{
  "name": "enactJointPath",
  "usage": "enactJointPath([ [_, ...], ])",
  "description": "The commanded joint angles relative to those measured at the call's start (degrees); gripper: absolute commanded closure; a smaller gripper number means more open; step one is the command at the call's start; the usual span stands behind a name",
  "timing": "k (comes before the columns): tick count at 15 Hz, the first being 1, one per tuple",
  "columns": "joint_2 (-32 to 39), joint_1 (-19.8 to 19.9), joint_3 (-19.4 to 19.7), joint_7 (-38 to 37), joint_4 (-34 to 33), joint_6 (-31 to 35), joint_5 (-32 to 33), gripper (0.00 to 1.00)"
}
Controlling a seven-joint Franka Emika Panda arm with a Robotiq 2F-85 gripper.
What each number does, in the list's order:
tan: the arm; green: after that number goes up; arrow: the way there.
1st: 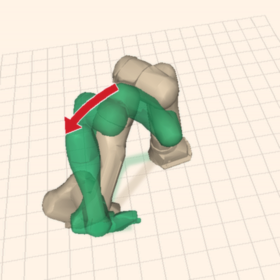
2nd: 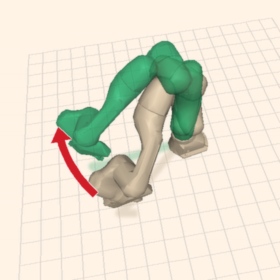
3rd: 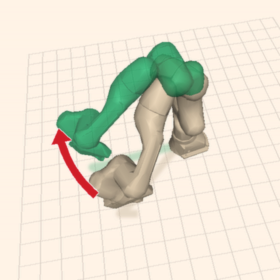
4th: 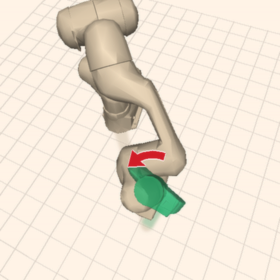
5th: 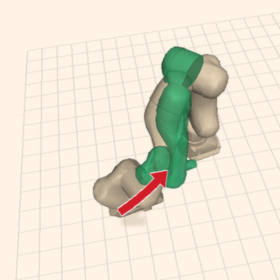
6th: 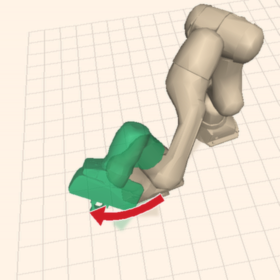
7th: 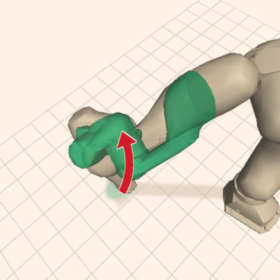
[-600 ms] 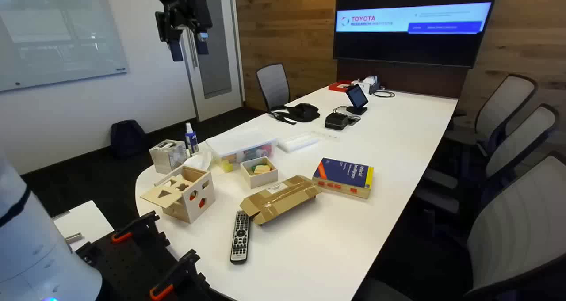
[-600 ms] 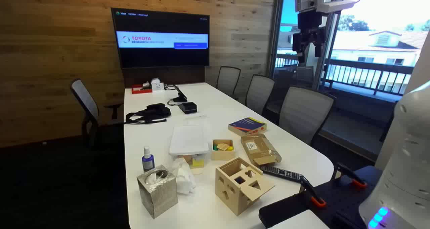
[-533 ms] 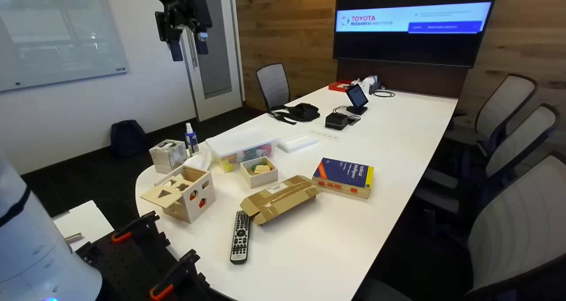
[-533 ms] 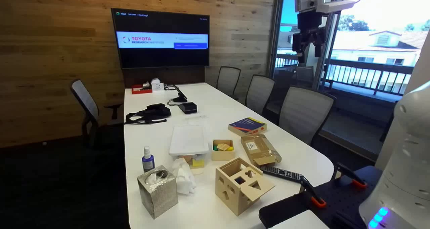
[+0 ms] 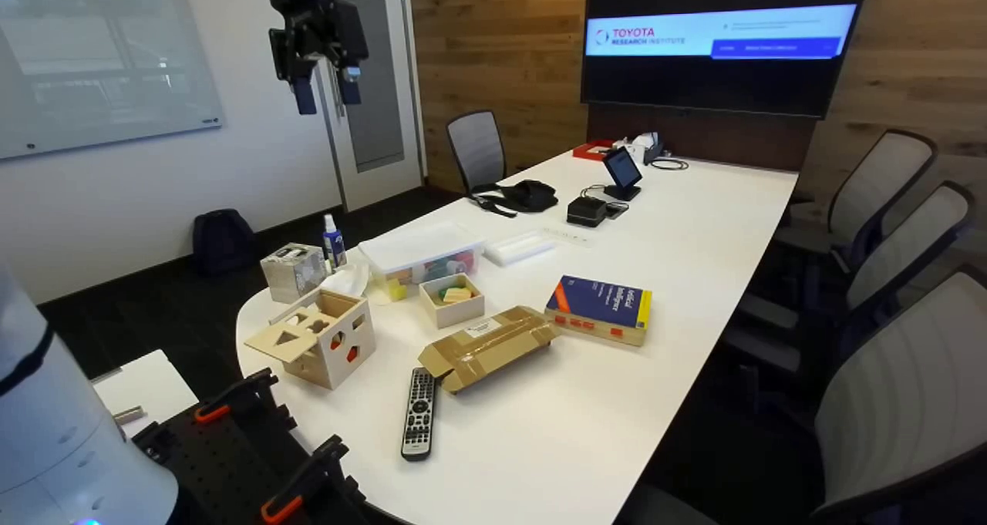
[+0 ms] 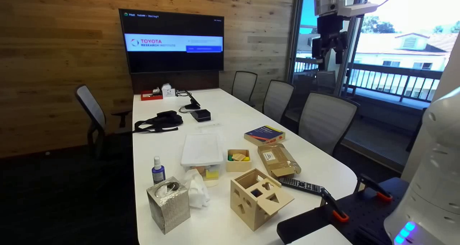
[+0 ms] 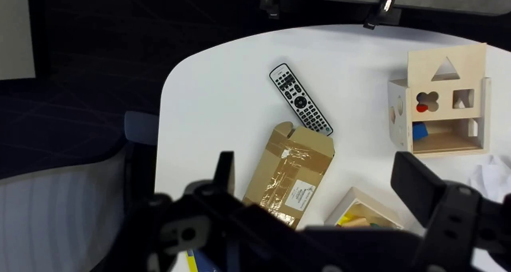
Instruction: Completely close the cube-shaped object
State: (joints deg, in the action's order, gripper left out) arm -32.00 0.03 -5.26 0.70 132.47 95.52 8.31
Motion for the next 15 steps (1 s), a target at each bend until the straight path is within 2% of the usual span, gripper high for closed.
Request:
enactJointPath([
  [1, 0.1, -2.7, -0.4, -2.4, 5.8, 5.1, -2.2, 0.00],
  [5, 1.8, -5.1, -3.0, -7.9, 14.9, 16.1, -5.5, 0.00],
  [9, 6.8, -7.4, -6.0, -13.0, 21.8, 28.3, -9.0, 0.00],
  [15, 17.5, -9.4, -8.0, -16.2, 26.1, 43.4, -12.9, 0.00],
])
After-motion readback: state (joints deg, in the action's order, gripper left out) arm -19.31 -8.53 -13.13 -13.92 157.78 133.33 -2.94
